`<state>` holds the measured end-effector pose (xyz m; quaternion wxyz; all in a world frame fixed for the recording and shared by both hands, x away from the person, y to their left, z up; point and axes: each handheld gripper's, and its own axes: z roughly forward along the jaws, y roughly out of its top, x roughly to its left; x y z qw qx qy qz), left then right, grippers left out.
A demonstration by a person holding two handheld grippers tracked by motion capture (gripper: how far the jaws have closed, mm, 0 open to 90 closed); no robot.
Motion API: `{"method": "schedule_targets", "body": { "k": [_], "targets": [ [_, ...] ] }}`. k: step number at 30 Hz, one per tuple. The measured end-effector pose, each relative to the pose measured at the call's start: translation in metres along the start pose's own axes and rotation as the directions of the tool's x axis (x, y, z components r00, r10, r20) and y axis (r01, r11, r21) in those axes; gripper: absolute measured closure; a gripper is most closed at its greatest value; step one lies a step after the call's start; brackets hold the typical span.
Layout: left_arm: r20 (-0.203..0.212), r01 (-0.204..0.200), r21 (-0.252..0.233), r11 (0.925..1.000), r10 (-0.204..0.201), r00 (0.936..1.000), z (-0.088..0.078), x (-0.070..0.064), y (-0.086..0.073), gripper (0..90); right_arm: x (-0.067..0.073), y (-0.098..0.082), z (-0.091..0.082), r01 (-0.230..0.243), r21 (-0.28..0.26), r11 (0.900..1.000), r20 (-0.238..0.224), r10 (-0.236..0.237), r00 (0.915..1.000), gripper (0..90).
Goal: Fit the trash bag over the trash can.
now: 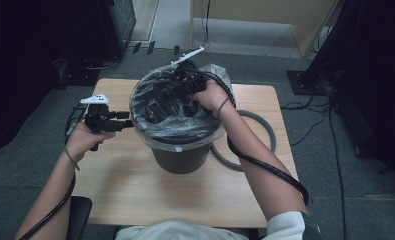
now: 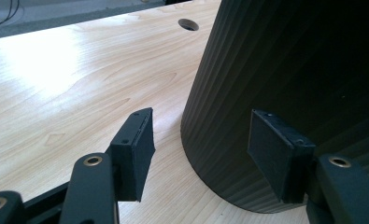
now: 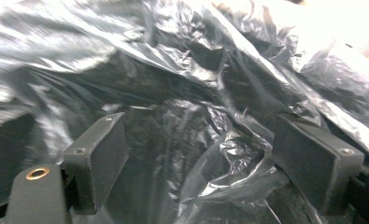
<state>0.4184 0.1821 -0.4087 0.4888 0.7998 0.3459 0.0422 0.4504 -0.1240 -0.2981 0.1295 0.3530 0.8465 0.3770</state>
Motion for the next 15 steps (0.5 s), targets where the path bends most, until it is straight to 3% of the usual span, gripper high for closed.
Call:
{"method": "schedule_targets", "body": {
  "k": [4, 9, 10, 15],
  "targets": [
    [0.001, 0.0, 0.002, 1.0, 0.0, 1.0, 0.0, 0.0, -0.001, 40.2, -0.002, -0.001, 0.009, 0.038, 0.029, 0.999, -0.029, -0.038, 0.9989, 18.3],
    [0.002, -0.001, 0.008, 1.0, 0.001, 1.0, 0.001, 0.0, -0.001, 40.1, -0.002, -0.003, 0.011, 0.006, 0.005, 1.0, -0.043, -0.006, 0.9991, 17.9],
    [0.002, -0.001, 0.009, 1.0, 0.001, 1.0, 0.001, 0.0, -0.001, 40.1, -0.001, -0.001, 0.007, -0.006, -0.027, 1.0, -0.056, 0.005, 0.9984, 18.0],
    [0.006, -0.005, 0.01, 0.9999, 0.005, 1.0, 0.002, -0.001, -0.001, 40.0, -0.001, 0.006, -0.011, -0.017, -0.04, 0.999, -0.102, 0.012, 0.9947, 18.5]
  ]
}}
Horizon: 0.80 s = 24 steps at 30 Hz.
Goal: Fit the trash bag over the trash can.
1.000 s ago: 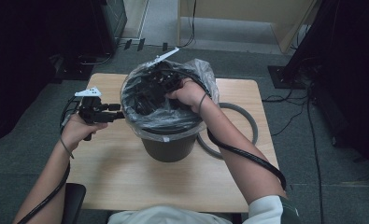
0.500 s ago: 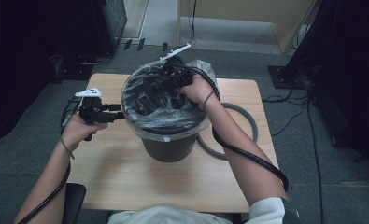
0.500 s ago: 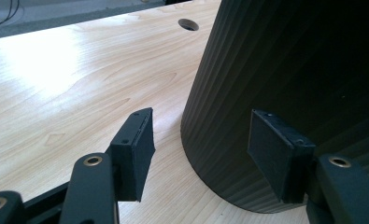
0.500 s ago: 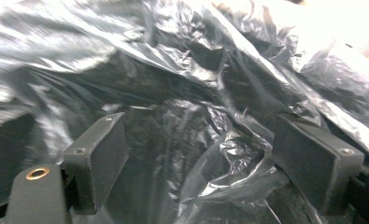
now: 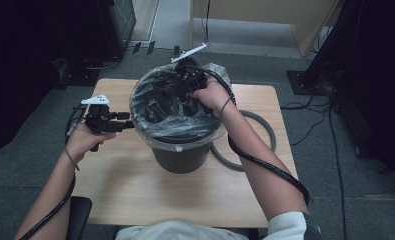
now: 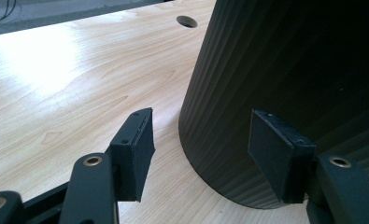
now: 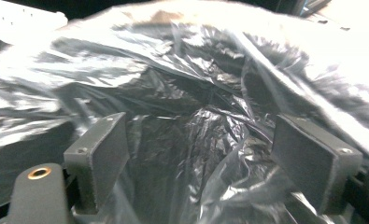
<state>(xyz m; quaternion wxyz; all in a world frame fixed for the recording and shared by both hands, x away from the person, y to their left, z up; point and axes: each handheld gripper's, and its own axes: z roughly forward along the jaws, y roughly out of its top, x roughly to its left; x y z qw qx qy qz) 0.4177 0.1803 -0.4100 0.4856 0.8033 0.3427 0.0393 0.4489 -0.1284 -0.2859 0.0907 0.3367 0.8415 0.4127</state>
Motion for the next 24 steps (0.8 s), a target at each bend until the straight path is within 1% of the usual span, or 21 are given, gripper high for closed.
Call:
{"method": "schedule_targets", "body": {
  "k": [1, 2, 3, 4, 5, 7, 9, 11, 12, 14, 15, 17, 18, 21, 22, 23, 24],
  "targets": [
    [0.001, 0.0, 0.0, 1.0, 0.0, 1.0, 0.0, 0.0, 0.0, 39.9, 0.0, 0.002, -0.005, -0.004, 0.002, 1.0, -0.004, 0.004, 1.0, 18.5],
    [0.002, -0.001, 0.002, 1.0, 0.001, 1.0, 0.0, 0.0, 0.0, 39.9, 0.001, 0.004, -0.01, -0.007, 0.0, 1.0, -0.017, 0.007, 0.9998, 18.4],
    [0.002, -0.001, 0.002, 1.0, 0.001, 1.0, 0.0, 0.0, 0.0, 39.9, 0.001, 0.004, -0.01, -0.007, 0.0, 1.0, -0.017, 0.007, 0.9998, 18.4],
    [0.001, 0.001, 0.004, 1.0, -0.001, 1.0, 0.001, 0.0, 0.0, 39.9, 0.0, 0.008, -0.021, -0.007, -0.017, 1.0, -0.04, 0.007, 0.9992, 18.7],
    [0.001, 0.002, 0.005, 1.0, -0.002, 1.0, 0.001, 0.0, 0.0, 39.9, -0.001, 0.009, -0.026, -0.005, -0.027, 1.0, -0.056, 0.003, 0.9984, 19.1],
    [0.002, 0.0, 0.006, 1.0, 0.0, 1.0, 0.001, 0.0, 0.0, 39.8, -0.002, 0.012, -0.034, 0.002, -0.021, 1.0, -0.071, -0.004, 0.9974, 19.7],
    [0.002, 0.0, 0.007, 1.0, 0.0, 1.0, 0.001, 0.0, -0.001, 39.9, -0.003, 0.013, -0.04, 0.022, -0.026, 0.999, -0.053, -0.023, 0.9983, 21.2],
    [0.001, 0.0, 0.008, 1.0, 0.0, 1.0, 0.001, 0.0, -0.001, 39.9, -0.005, 0.014, -0.043, 0.031, -0.028, 0.999, -0.051, -0.032, 0.9982, 21.5],
    [0.001, 0.003, 0.004, 1.0, -0.003, 1.0, 0.001, 0.0, -0.001, 39.9, -0.008, 0.013, -0.047, 0.028, -0.04, 0.999, -0.049, -0.03, 0.9984, 21.5],
    [0.001, 0.005, 0.004, 1.0, -0.005, 1.0, 0.001, 0.0, -0.001, 39.9, -0.009, 0.013, -0.05, 0.024, -0.042, 0.999, -0.049, -0.026, 0.9984, 21.4],
    [0.001, 0.005, 0.004, 1.0, -0.005, 1.0, 0.001, 0.001, -0.001, 39.9, -0.011, 0.013, -0.055, 0.029, -0.057, 0.998, -0.039, -0.031, 0.9987, 20.0],
    [0.001, 0.004, 0.005, 1.0, -0.004, 1.0, 0.001, 0.001, -0.001, 39.8, -0.014, 0.012, -0.061, 0.007, -0.066, 0.998, -0.031, -0.009, 0.9995, 16.8],
    [0.0, 0.004, 0.006, 1.0, -0.004, 1.0, 0.001, 0.001, -0.001, 39.8, -0.017, 0.012, -0.065, 0.005, -0.066, 0.998, -0.031, -0.007, 0.9995, 16.7],
    [0.001, 0.005, 0.005, 1.0, -0.005, 1.0, 0.0, 0.001, -0.002, 39.8, -0.022, 0.008, -0.074, -0.001, -0.043, 0.999, -0.028, -0.001, 0.9996, 15.3],
    [0.0, 0.006, 0.005, 1.0, -0.006, 1.0, 0.0, 0.001, -0.002, 39.8, -0.022, 0.008, -0.074, -0.001, -0.043, 0.999, -0.028, -0.001, 0.9996, 15.3],
    [0.0, 0.005, 0.006, 1.0, -0.005, 1.0, 0.001, 0.001, -0.002, 39.9, -0.027, 0.005, -0.077, -0.011, -0.033, 0.999, 0.013, 0.012, 0.9998, 15.5],
    [0.0, 0.005, 0.006, 1.0, -0.005, 1.0, 0.001, 0.001, -0.002, 39.8, -0.027, 0.005, -0.077, -0.011, -0.033, 0.999, 0.013, 0.012, 0.9998, 15.5]
  ]
}}
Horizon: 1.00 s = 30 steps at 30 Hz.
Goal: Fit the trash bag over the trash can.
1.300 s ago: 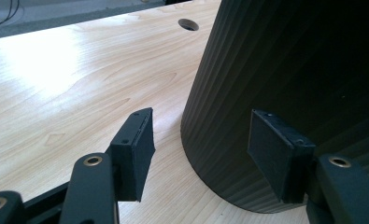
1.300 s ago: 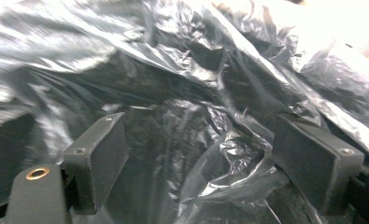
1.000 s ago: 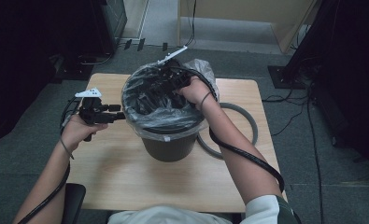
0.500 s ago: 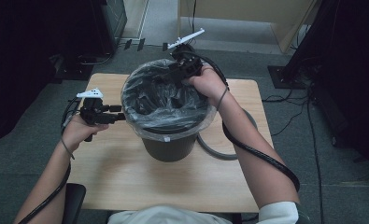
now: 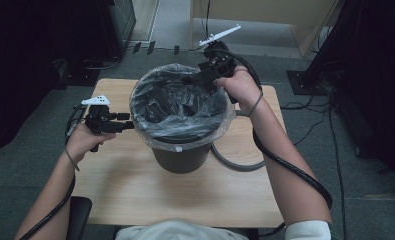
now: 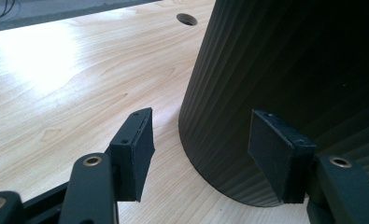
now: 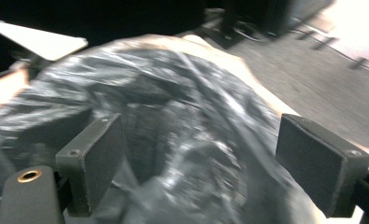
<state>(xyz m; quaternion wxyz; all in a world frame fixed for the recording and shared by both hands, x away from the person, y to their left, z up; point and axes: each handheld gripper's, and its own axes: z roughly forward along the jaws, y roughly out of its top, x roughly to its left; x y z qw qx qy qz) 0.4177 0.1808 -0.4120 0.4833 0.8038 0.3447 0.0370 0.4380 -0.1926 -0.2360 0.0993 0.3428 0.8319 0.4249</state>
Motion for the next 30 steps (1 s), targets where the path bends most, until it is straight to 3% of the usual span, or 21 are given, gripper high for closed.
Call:
{"method": "schedule_targets", "body": {
  "k": [1, 6, 9, 13, 18, 20, 25, 26, 28, 30],
  "targets": [
    [0.0, -0.001, 0.002, 1.0, 0.001, 1.0, 0.0, 0.0, 0.0, 39.9, -0.005, -0.002, -0.004, -0.01, 0.001, 1.0, 0.033, 0.01, 0.9994, 15.4],
    [-0.001, -0.003, 0.004, 1.0, 0.003, 1.0, 0.0, 0.0, 0.0, 39.9, -0.014, -0.009, -0.021, 0.007, -0.027, 1.0, 0.025, -0.006, 0.9997, 15.9],
    [-0.002, 0.002, 0.003, 1.0, -0.002, 1.0, 0.0, 0.0, -0.001, 39.9, -0.02, -0.013, -0.032, -0.001, -0.044, 0.999, 0.077, 0.004, 0.997, 25.1],
    [-0.001, -0.001, 0.007, 1.0, 0.001, 1.0, 0.001, 0.0, -0.001, 39.9, -0.027, -0.019, -0.041, -0.039, -0.052, 0.998, 0.076, 0.043, 0.9961, 30.5],
    [-0.002, -0.003, 0.007, 1.0, 0.003, 1.0, 0.001, -0.001, -0.001, 39.9, -0.03, -0.025, -0.045, -0.043, -0.034, 0.998, 0.077, 0.046, 0.996, 35.4],
    [-0.004, 0.0, 0.008, 1.0, 0.0, 1.0, 0.001, 0.0, -0.001, 39.9, -0.032, -0.031, -0.048, -0.045, -0.017, 0.999, 0.087, 0.047, 0.9951, 40.3],
    [-0.003, -0.001, 0.01, 1.0, 0.001, 1.0, 0.001, -0.001, -0.001, 39.9, -0.038, -0.041, -0.053, -0.076, 0.001, 0.997, 0.057, 0.076, 0.9955, 56.8],
    [-0.003, -0.001, 0.01, 1.0, 0.001, 1.0, 0.001, -0.001, -0.001, 40.0, -0.038, -0.041, -0.053, -0.076, 0.001, 0.997, 0.057, 0.076, 0.9955, 56.8],
    [-0.005, -0.007, 0.015, 0.9999, 0.007, 1.0, 0.002, -0.001, -0.001, 40.0, -0.039, -0.045, -0.056, -0.068, 0.011, 0.998, 0.041, 0.067, 0.9969, 72.3],
    [-0.005, -0.007, 0.014, 0.9999, 0.007, 1.0, 0.002, -0.001, -0.001, 40.0, -0.039, -0.046, -0.057, -0.068, 0.017, 0.998, 0.041, 0.067, 0.9969, 75.3]
  ]
}}
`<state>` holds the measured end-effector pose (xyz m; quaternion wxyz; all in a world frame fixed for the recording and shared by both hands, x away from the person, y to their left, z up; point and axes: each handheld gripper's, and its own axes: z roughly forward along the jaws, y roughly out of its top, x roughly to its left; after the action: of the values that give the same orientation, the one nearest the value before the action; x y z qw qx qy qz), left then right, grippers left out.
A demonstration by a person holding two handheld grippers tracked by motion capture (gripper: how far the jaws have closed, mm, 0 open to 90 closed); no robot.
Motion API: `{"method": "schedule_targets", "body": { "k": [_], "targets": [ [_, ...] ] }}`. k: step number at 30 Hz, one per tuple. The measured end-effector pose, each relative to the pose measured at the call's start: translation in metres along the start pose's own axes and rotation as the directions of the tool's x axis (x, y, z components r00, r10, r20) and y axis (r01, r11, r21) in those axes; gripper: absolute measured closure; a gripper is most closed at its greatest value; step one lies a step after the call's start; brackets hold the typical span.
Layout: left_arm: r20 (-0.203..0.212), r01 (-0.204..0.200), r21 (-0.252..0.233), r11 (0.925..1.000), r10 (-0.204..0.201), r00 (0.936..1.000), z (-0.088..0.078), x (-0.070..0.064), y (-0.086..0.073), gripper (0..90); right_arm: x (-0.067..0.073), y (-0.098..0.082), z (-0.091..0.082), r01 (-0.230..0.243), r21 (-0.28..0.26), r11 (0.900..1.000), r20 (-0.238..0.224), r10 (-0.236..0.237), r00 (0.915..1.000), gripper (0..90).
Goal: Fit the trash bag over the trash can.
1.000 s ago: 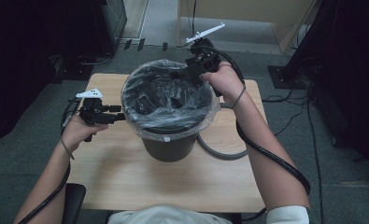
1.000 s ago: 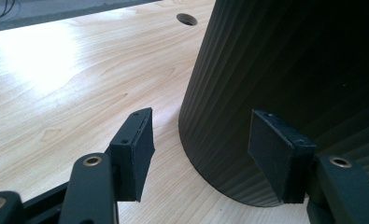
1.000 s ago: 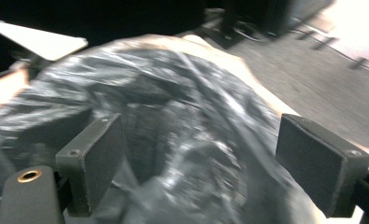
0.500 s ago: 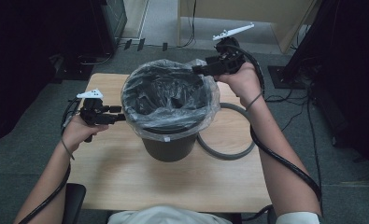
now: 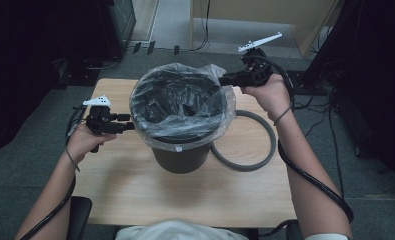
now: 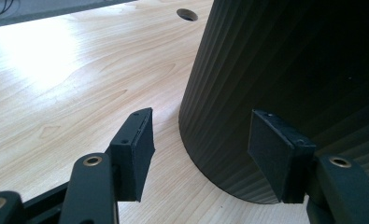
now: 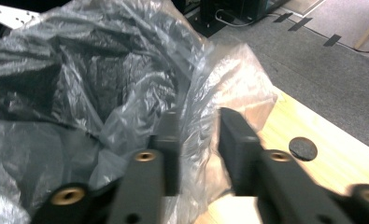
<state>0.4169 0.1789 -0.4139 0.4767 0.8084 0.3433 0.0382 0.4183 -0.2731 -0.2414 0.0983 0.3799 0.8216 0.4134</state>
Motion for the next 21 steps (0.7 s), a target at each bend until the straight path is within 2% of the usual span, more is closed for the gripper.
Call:
{"method": "schedule_targets", "body": {
  "k": [1, 3, 11, 21],
  "targets": [
    [0.0, 0.0, 0.0, 1.0, 0.0, 1.0, 0.0, 0.0, 0.0, 40.0, -0.001, -0.003, -0.001, 0.002, 0.01, 1.0, -0.006, -0.002, 1.0, 81.5],
    [0.0, 0.001, 0.001, 1.0, -0.001, 1.0, 0.0, 0.0, 0.0, 40.0, -0.002, -0.006, -0.001, -0.008, 0.016, 1.0, -0.015, 0.008, 0.9999, 83.9],
    [-0.001, 0.0, 0.008, 1.0, 0.0, 1.0, 0.002, -0.001, 0.0, 40.0, -0.009, -0.02, 0.002, -0.026, 0.013, 1.0, -0.015, 0.026, 0.9996, 84.8],
    [-0.001, -0.01, 0.017, 0.9998, 0.01, 1.0, 0.005, -0.002, -0.001, 40.1, -0.011, -0.034, 0.016, 0.003, 0.009, 1.0, 0.004, -0.003, 1.0, 84.9]
  ]
}}
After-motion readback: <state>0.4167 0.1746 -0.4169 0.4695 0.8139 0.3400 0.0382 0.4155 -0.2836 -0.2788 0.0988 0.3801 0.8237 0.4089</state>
